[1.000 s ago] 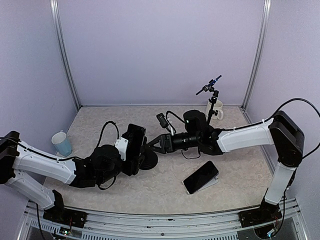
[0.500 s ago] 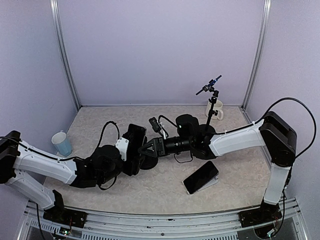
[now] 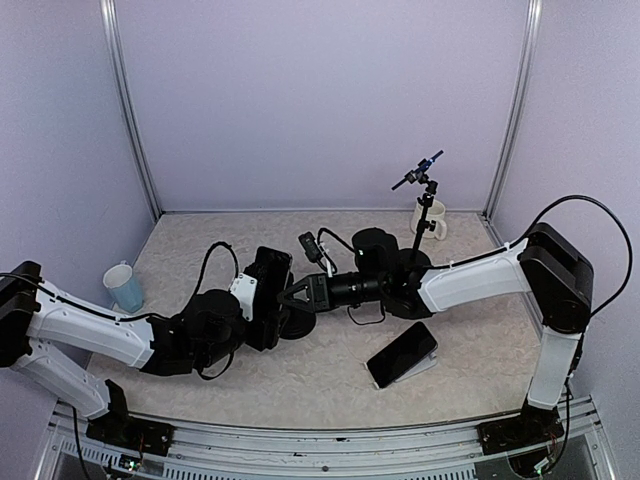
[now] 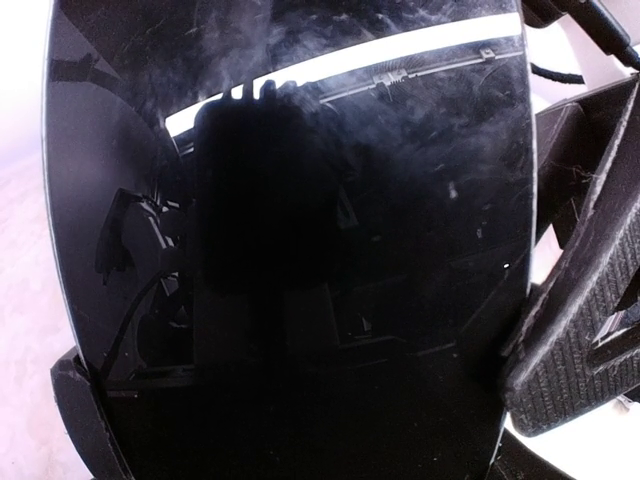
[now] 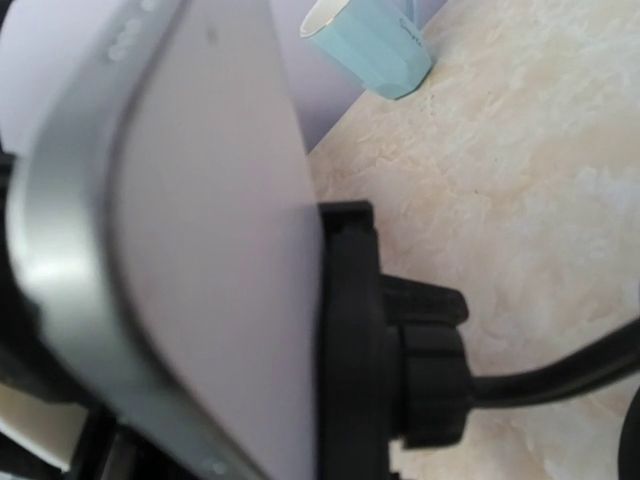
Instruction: Remove the phone from the phone stand
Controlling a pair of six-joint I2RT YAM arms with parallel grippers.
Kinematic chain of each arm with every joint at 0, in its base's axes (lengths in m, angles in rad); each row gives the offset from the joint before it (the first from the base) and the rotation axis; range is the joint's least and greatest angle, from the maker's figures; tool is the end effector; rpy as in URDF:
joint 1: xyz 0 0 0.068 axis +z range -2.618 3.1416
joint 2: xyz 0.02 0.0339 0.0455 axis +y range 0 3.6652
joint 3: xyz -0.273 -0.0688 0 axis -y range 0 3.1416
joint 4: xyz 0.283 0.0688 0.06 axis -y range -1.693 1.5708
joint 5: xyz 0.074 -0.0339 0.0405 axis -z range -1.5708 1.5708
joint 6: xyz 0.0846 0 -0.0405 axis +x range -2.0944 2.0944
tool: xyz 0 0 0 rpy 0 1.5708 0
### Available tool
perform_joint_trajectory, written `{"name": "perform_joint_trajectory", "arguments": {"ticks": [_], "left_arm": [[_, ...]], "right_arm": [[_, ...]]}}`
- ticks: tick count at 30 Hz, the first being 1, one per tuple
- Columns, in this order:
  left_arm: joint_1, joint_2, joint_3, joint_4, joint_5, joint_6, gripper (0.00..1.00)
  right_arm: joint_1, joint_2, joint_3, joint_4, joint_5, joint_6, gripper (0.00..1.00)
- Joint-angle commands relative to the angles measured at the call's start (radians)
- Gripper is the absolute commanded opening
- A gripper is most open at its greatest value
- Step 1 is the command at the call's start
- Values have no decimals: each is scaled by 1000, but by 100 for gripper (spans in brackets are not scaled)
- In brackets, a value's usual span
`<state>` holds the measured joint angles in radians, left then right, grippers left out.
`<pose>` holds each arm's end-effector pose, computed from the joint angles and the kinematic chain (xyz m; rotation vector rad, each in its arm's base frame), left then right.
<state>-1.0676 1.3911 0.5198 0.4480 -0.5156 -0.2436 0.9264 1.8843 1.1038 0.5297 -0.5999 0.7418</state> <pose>0.1976 -0.2724 0.1436 0.4703 1.8954 -0.3561 0.2543 0.4179 0.1810 -0.6911 2.0316 1.6331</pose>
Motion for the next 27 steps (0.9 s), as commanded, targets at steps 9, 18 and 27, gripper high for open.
{"name": "perform_joint_trajectory", "arguments": {"ticks": [9, 18, 27], "left_arm": [[82, -67, 14, 27, -36, -55, 28], [152, -116, -6, -68, -96, -100, 21], [193, -152, -38, -13, 31, -64, 19]], "right_arm": [[-10, -17, -38, 32, -35, -10, 0], [-32, -53, -85, 23, -58, -42, 0], [-47, -61, -95, 18, -46, -61, 0]]}}
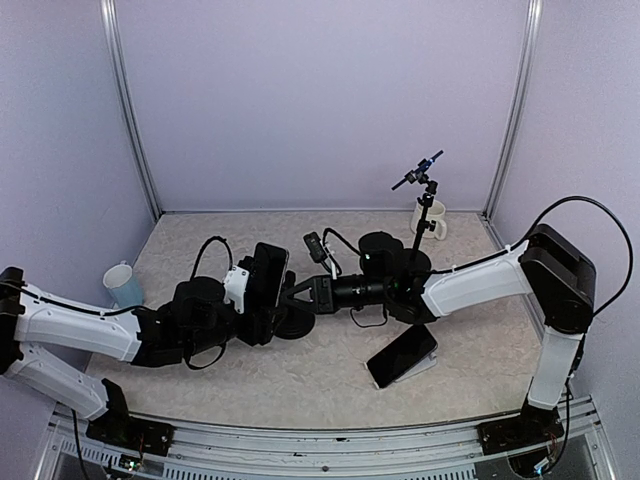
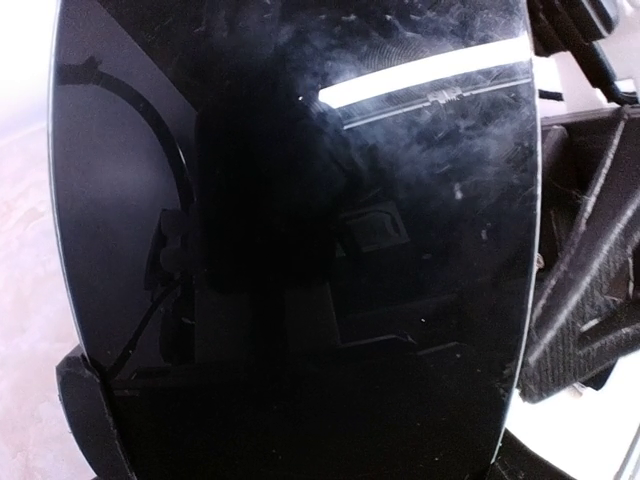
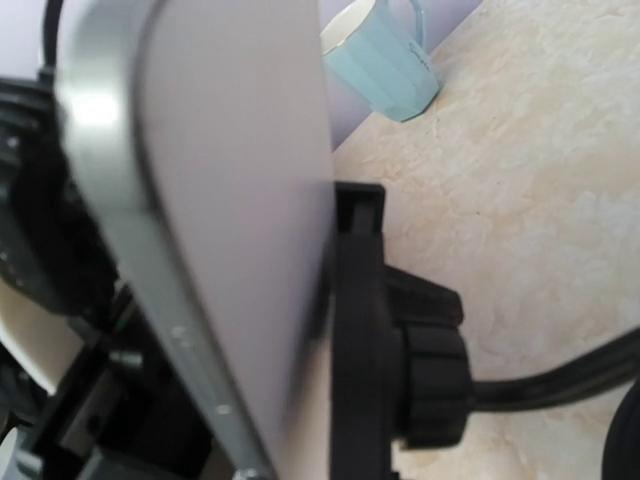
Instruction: Remove the phone from the phone stand
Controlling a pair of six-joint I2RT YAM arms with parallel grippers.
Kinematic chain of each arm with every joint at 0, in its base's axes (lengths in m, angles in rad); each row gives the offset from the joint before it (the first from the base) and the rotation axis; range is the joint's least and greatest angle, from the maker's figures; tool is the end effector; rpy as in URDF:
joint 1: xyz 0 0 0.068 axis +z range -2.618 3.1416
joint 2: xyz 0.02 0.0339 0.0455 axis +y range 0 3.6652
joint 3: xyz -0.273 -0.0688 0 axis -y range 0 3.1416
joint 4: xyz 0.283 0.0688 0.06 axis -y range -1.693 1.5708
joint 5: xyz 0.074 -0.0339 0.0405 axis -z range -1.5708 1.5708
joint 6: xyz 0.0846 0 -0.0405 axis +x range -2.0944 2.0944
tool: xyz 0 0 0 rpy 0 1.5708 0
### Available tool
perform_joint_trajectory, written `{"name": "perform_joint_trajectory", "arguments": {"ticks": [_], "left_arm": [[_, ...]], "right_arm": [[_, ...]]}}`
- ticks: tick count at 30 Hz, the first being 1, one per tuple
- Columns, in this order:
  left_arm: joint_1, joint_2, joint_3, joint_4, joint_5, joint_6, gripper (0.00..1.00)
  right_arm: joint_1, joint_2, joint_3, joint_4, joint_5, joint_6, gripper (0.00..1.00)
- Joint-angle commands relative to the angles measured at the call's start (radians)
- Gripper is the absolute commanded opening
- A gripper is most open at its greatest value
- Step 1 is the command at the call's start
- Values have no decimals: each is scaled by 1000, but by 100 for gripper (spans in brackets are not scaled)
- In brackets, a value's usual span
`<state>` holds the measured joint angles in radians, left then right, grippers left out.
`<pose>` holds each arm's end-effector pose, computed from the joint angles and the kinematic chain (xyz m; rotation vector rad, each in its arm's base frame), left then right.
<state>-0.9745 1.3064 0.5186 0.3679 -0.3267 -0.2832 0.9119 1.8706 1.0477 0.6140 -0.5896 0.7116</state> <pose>0.2087 -0.2591 0.1559 0.4739 1.9438 -0.4939 0.2556 0.4069 0.1777 -0.6976 1.9635 1.6122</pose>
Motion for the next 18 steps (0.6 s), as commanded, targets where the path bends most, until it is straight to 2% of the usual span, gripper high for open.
{"name": "perform_joint_trajectory", "arguments": {"ticks": [1, 5, 10, 18], "left_arm": [[98, -75, -44, 104, -101, -2, 19], [79, -49, -6, 148, 113, 46, 19], [9, 7, 70, 184, 282, 73, 19], [-31, -5, 131, 205, 396, 48, 19]], "right_arm": [[-34, -45, -31, -72, -47, -34, 0], [-34, -22, 17, -113, -3, -53, 0], [-33, 5, 60, -130, 25, -58, 0], [-35, 13, 77, -153, 62, -63, 0]]}}
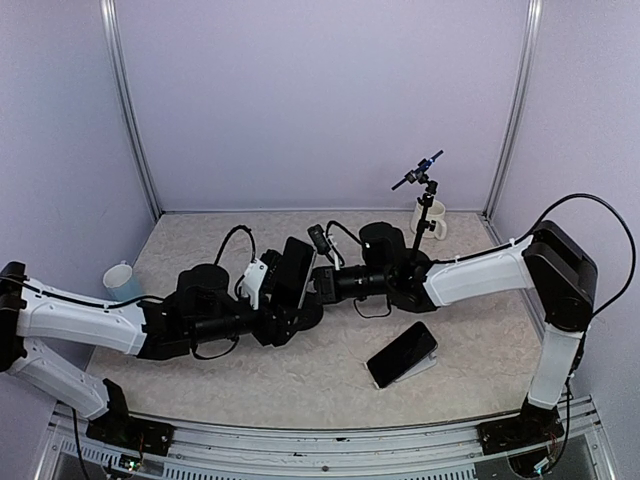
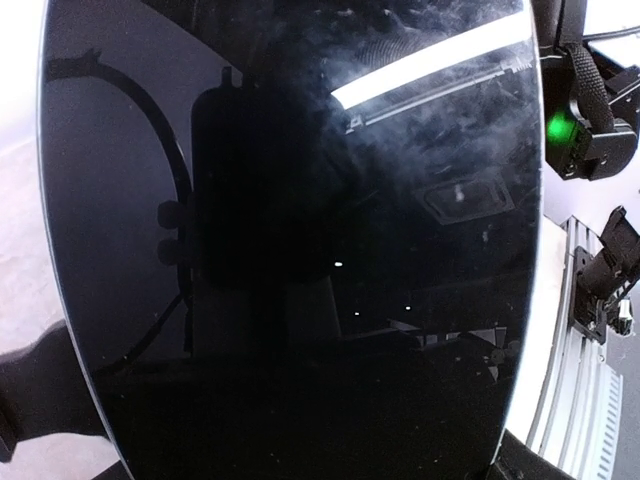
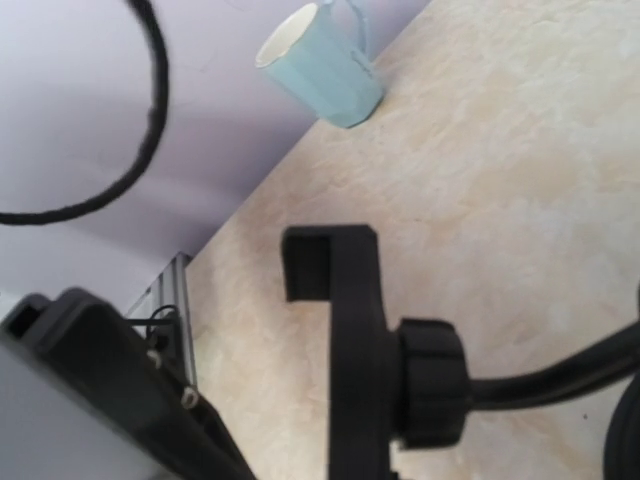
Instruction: Remove the phone from the phone stand
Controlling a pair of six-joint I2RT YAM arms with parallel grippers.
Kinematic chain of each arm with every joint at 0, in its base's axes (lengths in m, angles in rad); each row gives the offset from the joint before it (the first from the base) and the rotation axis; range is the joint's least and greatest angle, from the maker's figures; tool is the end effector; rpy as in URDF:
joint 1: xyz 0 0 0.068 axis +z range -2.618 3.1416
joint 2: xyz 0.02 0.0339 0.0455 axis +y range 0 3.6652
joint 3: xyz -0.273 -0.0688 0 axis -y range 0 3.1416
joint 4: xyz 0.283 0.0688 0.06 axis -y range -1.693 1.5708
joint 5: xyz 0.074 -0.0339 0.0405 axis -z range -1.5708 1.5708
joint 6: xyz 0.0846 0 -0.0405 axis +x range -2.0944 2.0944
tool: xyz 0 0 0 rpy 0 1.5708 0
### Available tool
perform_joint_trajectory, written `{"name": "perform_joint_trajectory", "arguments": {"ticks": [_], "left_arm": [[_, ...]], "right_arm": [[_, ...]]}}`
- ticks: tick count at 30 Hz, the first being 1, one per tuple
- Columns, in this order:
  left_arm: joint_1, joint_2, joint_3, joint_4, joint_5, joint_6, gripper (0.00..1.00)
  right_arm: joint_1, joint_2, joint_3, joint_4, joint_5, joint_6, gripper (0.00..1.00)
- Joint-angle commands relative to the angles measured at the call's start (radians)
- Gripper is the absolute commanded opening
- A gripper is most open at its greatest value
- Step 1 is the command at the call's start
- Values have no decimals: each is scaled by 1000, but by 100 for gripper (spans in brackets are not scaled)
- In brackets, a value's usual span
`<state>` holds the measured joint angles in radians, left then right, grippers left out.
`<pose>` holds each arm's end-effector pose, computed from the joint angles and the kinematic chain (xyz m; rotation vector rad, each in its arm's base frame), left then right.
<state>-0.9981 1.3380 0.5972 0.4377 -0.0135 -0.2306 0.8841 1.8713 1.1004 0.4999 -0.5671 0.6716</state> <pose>0.1948 -0.3000 0.1851 0.7247 1.8208 -0.8195 0.2728 0.4044 0.1812 -0.6764 2.0126 1.5360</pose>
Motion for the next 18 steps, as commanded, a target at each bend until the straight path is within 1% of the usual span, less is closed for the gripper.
{"name": "perform_joint_trajectory", "arguments": {"ticks": [1, 4, 8, 10, 14, 17, 18], "left_arm": [[-3, -51, 50, 131, 84, -13, 19], [35, -100, 52, 62, 36, -57, 20], [131, -179, 54, -73, -26, -126, 20], [179, -214, 59, -143, -50, -133, 21], [326, -241, 117, -373, -76, -170, 23], [440, -210, 200, -562, -79, -178, 23], [485, -192, 219, -615, -60, -177, 23]], "right_arm": [[-8, 10, 24, -39, 44, -23, 0], [-13, 9, 27, -42, 46, -23, 0], [-20, 9, 25, -35, 42, -21, 0], [-25, 10, 25, -35, 36, -19, 0], [-33, 11, 30, -42, 23, -28, 0], [-39, 11, 35, -47, 14, -39, 0], [-40, 13, 37, -49, 9, -39, 0]]}}
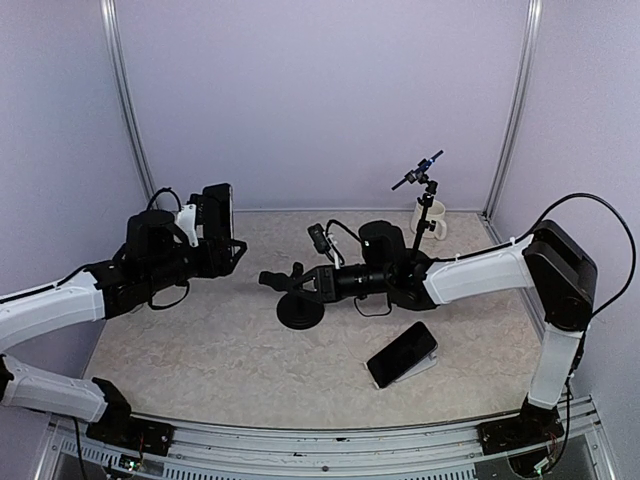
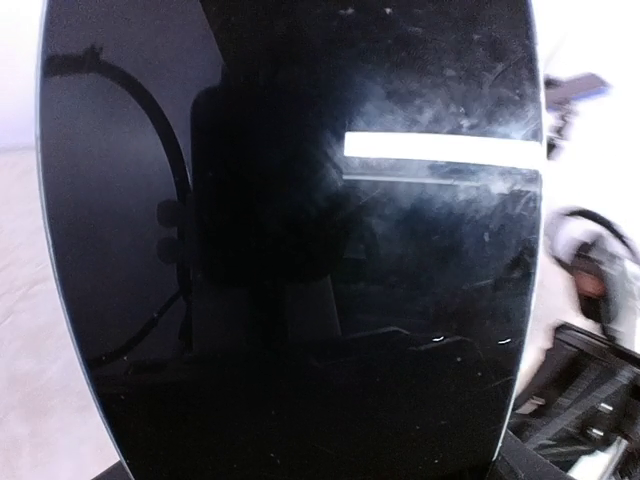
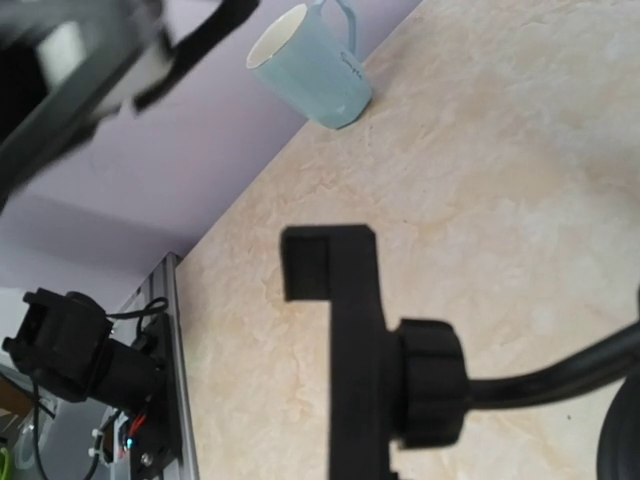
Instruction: Remove the phone from the phone stand
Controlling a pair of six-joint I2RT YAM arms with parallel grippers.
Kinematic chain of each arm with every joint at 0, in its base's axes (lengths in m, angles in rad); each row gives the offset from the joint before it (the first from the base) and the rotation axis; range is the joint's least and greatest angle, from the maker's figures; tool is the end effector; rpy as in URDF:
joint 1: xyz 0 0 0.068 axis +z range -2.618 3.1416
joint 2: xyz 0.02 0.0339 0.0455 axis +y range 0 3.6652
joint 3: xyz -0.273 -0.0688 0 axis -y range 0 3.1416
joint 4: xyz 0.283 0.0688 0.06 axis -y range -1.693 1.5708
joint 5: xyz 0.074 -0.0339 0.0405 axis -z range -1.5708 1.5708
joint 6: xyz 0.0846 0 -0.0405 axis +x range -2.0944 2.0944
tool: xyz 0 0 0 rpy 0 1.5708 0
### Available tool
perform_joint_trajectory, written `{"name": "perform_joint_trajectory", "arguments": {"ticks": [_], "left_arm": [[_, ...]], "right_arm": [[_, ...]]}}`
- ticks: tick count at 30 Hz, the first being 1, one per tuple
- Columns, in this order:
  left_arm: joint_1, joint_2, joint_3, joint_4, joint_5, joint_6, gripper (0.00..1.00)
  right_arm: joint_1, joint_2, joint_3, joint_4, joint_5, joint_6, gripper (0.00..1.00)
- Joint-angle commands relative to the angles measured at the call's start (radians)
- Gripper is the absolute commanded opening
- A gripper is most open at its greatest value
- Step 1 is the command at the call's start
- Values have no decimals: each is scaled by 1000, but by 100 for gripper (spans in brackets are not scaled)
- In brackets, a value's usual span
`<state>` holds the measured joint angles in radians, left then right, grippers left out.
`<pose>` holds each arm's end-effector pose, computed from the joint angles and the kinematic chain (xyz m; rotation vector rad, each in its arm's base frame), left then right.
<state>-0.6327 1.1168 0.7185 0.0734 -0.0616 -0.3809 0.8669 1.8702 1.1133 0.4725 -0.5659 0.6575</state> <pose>0.2729 -0.1936 0.2538 0.2015 1.9346 -0.6257 0.2806 0.4006 0.1828 -0.6678 2.0201 1.5131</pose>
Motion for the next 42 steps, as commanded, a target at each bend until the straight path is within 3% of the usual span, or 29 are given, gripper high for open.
{"name": "perform_joint_trajectory", "arguments": {"ticks": [1, 7, 14, 21, 37, 42], "left_arm": [[164, 52, 110, -289, 13, -22, 24], [337, 227, 194, -458, 85, 20, 23], [429, 420, 294, -548, 59, 83, 19], [443, 562, 408, -601, 51, 134, 19], [448, 508, 241, -657, 94, 126, 23], [442, 503, 236, -688, 93, 138, 29]], "right_arm": [[-25, 18, 28, -22, 1, -25, 0], [-29, 28, 43, -20, -23, -29, 0], [-30, 27, 45, -12, -43, -27, 0], [-32, 31, 51, -14, -57, -30, 0], [-34, 53, 71, 4, -82, -9, 0], [-33, 55, 77, 7, -83, -8, 0]]}}
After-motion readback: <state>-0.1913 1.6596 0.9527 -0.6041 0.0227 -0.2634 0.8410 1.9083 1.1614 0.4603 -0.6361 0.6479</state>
